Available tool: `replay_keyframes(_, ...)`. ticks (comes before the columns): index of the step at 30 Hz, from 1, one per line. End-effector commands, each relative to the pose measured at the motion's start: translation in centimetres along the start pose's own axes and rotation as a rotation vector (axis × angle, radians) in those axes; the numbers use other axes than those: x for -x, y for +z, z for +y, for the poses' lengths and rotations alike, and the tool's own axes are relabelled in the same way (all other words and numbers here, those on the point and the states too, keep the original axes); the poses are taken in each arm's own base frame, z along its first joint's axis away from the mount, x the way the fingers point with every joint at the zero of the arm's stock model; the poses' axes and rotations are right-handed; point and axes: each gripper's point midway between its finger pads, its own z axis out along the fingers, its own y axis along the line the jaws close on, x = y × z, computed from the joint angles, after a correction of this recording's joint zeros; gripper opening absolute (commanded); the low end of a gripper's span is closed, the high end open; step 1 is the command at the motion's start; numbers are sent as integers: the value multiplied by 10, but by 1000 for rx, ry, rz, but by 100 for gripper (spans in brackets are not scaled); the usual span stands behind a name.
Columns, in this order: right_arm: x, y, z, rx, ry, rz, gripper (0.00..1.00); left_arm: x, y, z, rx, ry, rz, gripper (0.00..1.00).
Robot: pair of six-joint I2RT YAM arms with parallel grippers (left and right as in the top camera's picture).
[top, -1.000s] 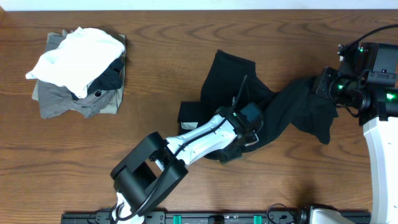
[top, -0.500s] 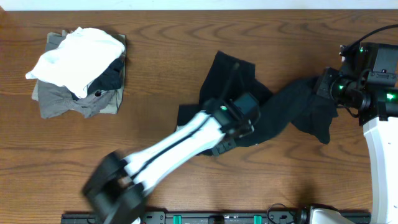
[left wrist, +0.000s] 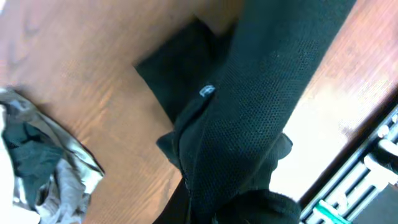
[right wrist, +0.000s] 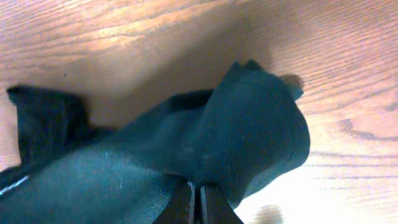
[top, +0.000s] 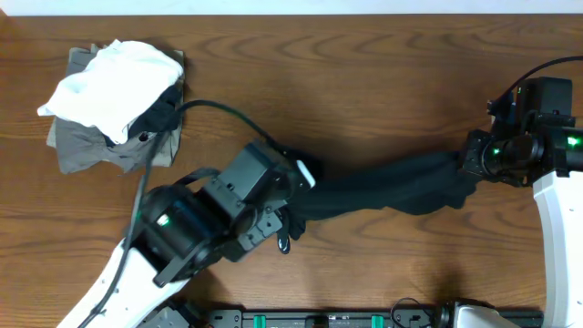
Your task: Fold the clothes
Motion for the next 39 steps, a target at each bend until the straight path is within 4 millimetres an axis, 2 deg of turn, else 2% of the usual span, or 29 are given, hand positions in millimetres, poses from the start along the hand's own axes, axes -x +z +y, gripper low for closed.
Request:
replay_keyframes(1,9,-3,1,4,-32,-40,2,7,-4,23,106,-84,-39,6)
replay_keyframes(3,17,-1,5,17,-35,-66,2,12,4,38,154,-116,-42,6)
replay_keyframes(7,33,10,17,38,-46,-100,4,15,40,70,191,-203,20,6)
replay_keyframes(10,42,30,26,46,-41,-84,4,8,77,92,189,-252,115,6)
replay_keyframes(13,53,59,32,48,-36,-60,6,-2,121,113,183,-264,211,6)
replay_keyframes(15,65,79,32,46,-4,-63,6,-7,150,126,184,-290,247,10)
replay_keyframes(16,72,88,32,46,0,-77,11,-9,162,132,186,-303,259,12)
replay_keyframes(18,90,104,33,57,-2,-116,36,-16,183,145,192,-338,280,27)
replay_keyframes(20,95,107,33,62,-2,-131,44,-19,183,148,193,-369,292,29)
replay_keyframes(23,96,104,30,60,1,-134,50,-17,164,142,168,-398,293,38)
replay_keyframes(26,89,98,29,53,-6,-118,52,10,147,112,8,-402,175,51)
replay_keyframes(28,82,96,27,46,-6,-94,52,28,138,88,-109,-391,105,57)
replay_keyframes(29,78,97,26,42,-4,-78,53,30,137,83,-126,-383,101,58)
replay_keyframes(32,68,98,23,29,-2,-36,54,25,146,67,-156,-320,140,60)
replay_keyframes(36,62,98,21,23,-9,-13,54,11,171,41,-215,-234,226,61)
replay_keyframes(39,62,98,22,23,-9,-14,55,9,193,23,-249,-151,276,61)
